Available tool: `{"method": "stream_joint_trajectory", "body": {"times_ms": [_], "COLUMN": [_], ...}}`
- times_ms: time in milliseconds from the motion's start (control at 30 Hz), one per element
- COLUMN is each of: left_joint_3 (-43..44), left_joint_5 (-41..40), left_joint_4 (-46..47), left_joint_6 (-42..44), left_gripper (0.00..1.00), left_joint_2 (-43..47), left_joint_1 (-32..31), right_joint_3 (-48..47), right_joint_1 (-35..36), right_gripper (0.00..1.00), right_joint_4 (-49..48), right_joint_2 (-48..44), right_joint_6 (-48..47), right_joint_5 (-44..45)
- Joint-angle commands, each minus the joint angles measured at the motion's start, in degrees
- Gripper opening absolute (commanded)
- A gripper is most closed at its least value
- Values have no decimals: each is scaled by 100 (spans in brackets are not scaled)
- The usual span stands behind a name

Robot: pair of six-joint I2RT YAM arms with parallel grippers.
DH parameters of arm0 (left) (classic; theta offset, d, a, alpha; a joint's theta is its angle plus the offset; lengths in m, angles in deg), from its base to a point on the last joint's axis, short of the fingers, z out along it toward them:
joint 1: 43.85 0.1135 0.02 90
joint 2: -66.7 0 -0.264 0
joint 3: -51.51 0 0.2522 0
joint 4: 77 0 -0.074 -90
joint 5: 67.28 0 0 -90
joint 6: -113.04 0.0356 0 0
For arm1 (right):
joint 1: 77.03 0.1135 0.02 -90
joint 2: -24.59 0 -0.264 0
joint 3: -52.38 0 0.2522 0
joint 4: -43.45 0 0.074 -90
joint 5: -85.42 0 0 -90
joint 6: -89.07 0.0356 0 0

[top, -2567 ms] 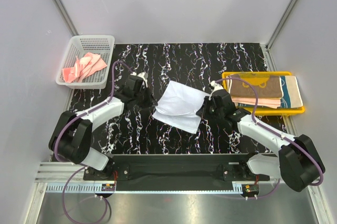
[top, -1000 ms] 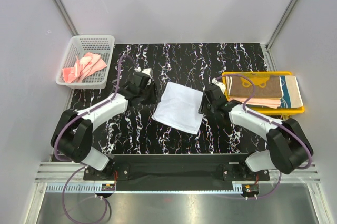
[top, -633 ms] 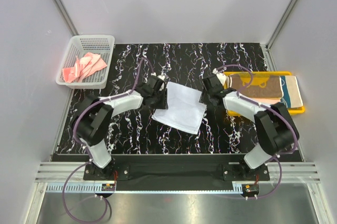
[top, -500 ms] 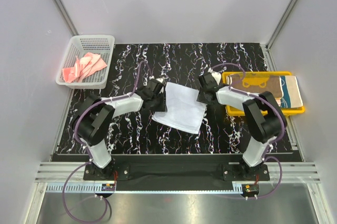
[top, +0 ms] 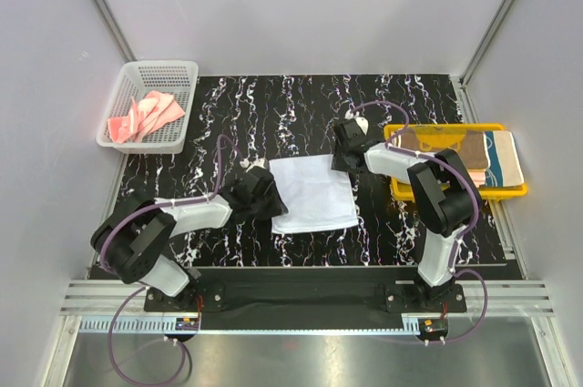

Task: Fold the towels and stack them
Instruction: Fold the towel

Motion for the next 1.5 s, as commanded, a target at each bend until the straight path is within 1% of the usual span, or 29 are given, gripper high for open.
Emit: {"method": "stream_joint_trajectory", "body": {"times_ms": [0, 67, 167, 200, 267, 300, 333, 367, 433, 500, 600, 700, 833, 1033, 1167, 1267, 1467], "left_joint_3": [-305, -305, 28, 403, 757, 1089, 1214, 1329, 1723, 1970, 2829, 3236, 3816, 4116, 4274, 4336, 4415], "left_joint_5": [-113, -87, -218, -401, -482, -482, -517, -491, -491, -535, -517, -684, -859, -1317, -1536, -1677, -1555], "left_joint_4": [-691, -798, -1393, -1570, -1939, -2002, -2080, -2073, -2142, -2125, -2318, -2590, -2906, -3101, -3197, -3198, -3075], "left_joint_6": [-419, -411, -130, -7, 283, 441, 486, 538, 705, 907, 1486, 1961, 2375, 2674, 2771, 2859, 2877], "left_gripper": [24, 27, 31, 31, 33, 33, 33, 34, 34, 34, 33, 32, 30, 30, 31, 32, 33], "left_joint_2": [167, 334, 563, 598, 625, 625, 625, 582, 476, 170, -525, -1121, -1817, -2266, -2389, -2442, -2609], "left_joint_1": [-154, -146, -145, -137, -84, -6, 47, 100, 249, 311, 478, 549, 593, 716, 777, 821, 900], "right_joint_3": [472, 596, 527, 404, 194, 114, 52, -61, -124, -342, -467, -572, -634, -643, -686, -669, -730], "right_joint_1": [244, 253, 244, 244, 244, 244, 244, 236, 122, 43, 33, 33, 25, 33, 25, 16, -28], "right_gripper": [45, 47, 52, 53, 54, 55, 56, 59, 61, 59, 58, 53, 49, 48, 48, 48, 54], "right_joint_4": [85, 146, 453, 541, 805, 884, 1067, 1121, 1131, 1209, 1140, 1113, 1078, 1017, 1034, 1043, 1078], "right_joint_2": [-362, -503, -758, -907, -1100, -1154, -1198, -1259, -1269, -1138, -1014, -882, -698, -276, 93, 155, -11], "right_joint_6": [-74, -83, -241, -250, -302, -311, -363, -399, -486, -548, -654, -636, -671, -768, -786, -751, -706], "right_joint_5": [-287, -217, 108, 152, 188, 292, 363, 416, 417, 259, -83, -295, -454, -577, -358, -164, -102]}}
